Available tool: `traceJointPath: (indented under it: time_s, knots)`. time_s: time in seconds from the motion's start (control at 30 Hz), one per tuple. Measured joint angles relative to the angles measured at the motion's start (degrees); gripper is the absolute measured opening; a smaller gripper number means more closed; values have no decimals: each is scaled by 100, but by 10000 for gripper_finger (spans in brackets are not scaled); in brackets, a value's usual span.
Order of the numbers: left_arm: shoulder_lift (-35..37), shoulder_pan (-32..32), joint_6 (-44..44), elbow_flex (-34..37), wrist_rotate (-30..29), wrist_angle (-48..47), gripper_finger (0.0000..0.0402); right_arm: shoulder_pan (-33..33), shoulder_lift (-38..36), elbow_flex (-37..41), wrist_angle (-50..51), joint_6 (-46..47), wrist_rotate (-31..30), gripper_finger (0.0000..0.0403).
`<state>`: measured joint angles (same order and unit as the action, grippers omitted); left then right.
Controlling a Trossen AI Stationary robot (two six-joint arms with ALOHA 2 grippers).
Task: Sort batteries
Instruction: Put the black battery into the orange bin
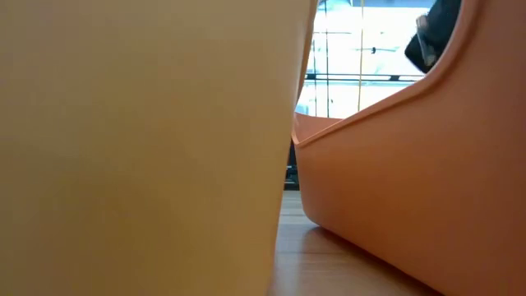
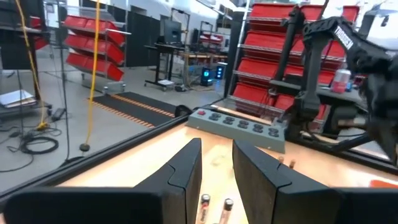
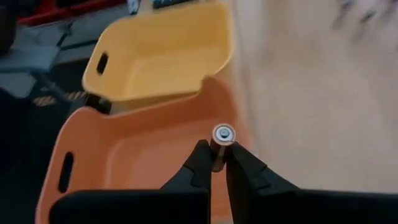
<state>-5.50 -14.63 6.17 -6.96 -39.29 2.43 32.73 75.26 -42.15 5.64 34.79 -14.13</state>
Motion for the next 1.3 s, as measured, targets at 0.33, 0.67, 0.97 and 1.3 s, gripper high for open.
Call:
traceJointPath:
  time_s: [0.33, 0.67, 0.97, 1.3]
  knots:
    - [-658, -1, 150, -234, -300, -289, 99, -70, 1563, -32, -474, 1134, 1038, 12]
    - [-1143, 0, 103, -569, -302, -283, 99, -287, 1690, -776, 362, 854, 998, 22]
    - [-1215, 0, 106, -577, -149, -224, 99, -379, 1779, -1416, 822, 692, 971, 19]
    - [-1215, -1, 101, -577, 131, -108, 99, -384, 2819, -2307, 2048, 489, 1613, 18]
